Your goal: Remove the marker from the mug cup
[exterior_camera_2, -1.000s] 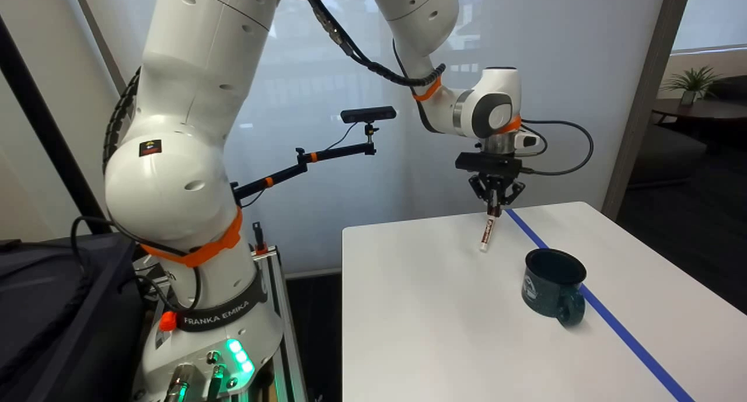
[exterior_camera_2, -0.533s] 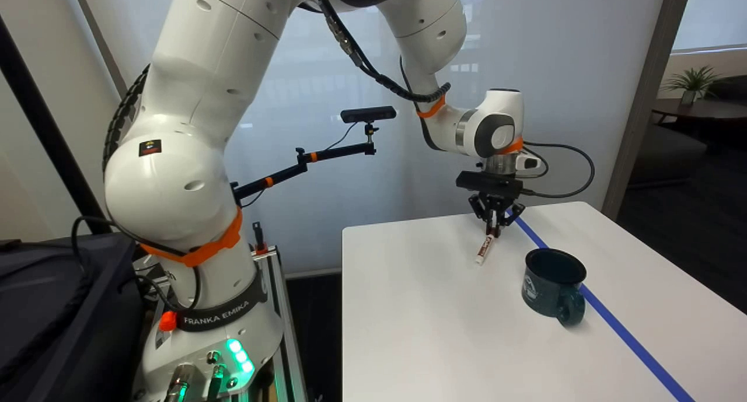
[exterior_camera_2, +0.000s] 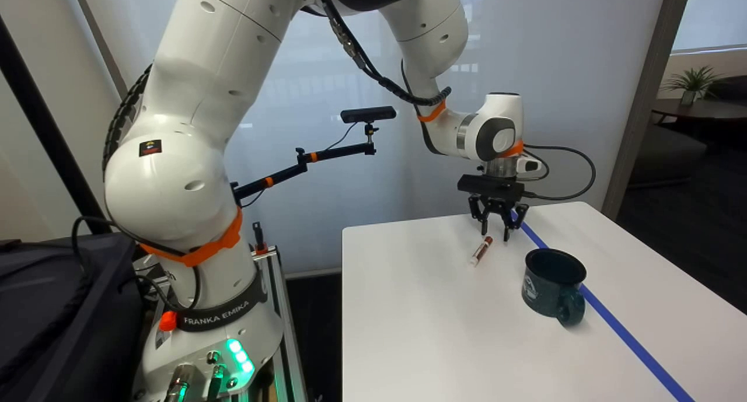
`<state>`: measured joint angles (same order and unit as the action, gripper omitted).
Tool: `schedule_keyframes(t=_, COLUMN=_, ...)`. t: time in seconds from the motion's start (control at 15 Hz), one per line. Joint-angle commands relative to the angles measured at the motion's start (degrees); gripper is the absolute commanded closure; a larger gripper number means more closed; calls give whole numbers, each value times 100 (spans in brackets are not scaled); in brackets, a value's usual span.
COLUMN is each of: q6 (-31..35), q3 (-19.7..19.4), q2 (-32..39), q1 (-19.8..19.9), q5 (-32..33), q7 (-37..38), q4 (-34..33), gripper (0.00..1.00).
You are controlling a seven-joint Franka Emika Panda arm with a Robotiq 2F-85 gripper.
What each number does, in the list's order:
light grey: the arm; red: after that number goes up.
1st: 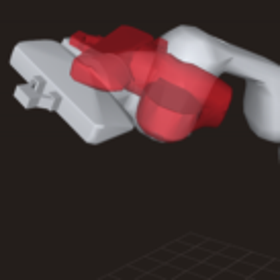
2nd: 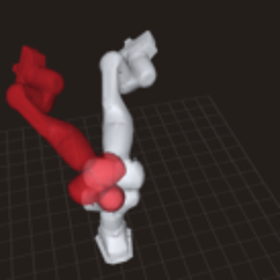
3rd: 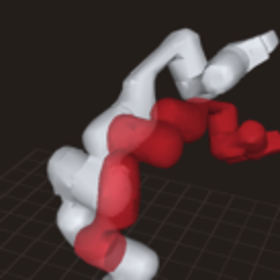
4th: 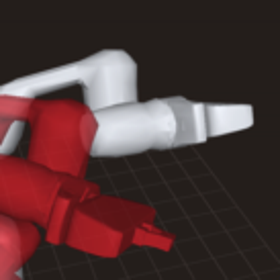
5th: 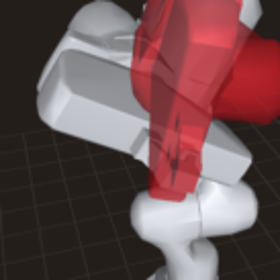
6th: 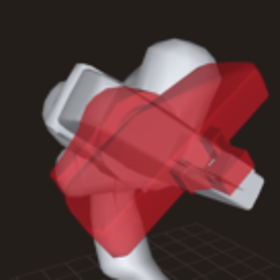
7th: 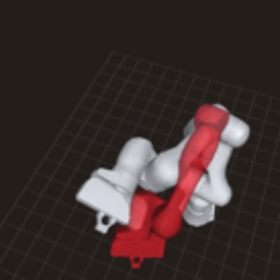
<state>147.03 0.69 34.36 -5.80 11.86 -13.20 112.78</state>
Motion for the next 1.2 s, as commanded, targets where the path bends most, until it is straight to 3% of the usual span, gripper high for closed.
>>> schedule_keyframes(t=0.0, q6=29, q3=-11, q2=-384, q1=-39, q5=158, q7=194, q4=145, gripper=10)
schedule_keyframes(t=0.13, q6=2, q3=13, q2=-628, q1=-21, q5=132, q7=198, q4=229, gripper=0)
schedule_keyframes(t=0.47, q6=-240, q3=-9, q2=-1553, q1=-11, q5=105, q7=379, q4=622, gripper=0)
schedule_keyframes(t=0.73, q6=-1341, q3=-235, q2=-2638, q1=-128, q5=280, q7=1547, q4=1049, gripper=0)
schedule_keyframes(t=0.8, q6=-951, q3=-48, q2=-1918, q1=46, q5=83, q7=989, q4=557, gripper=0)
schedule_keyframes(t=1.13, q6=-1010, q3=-27, q2=-1979, q1=72, q5=89, q7=1020, q4=620, gripper=0)
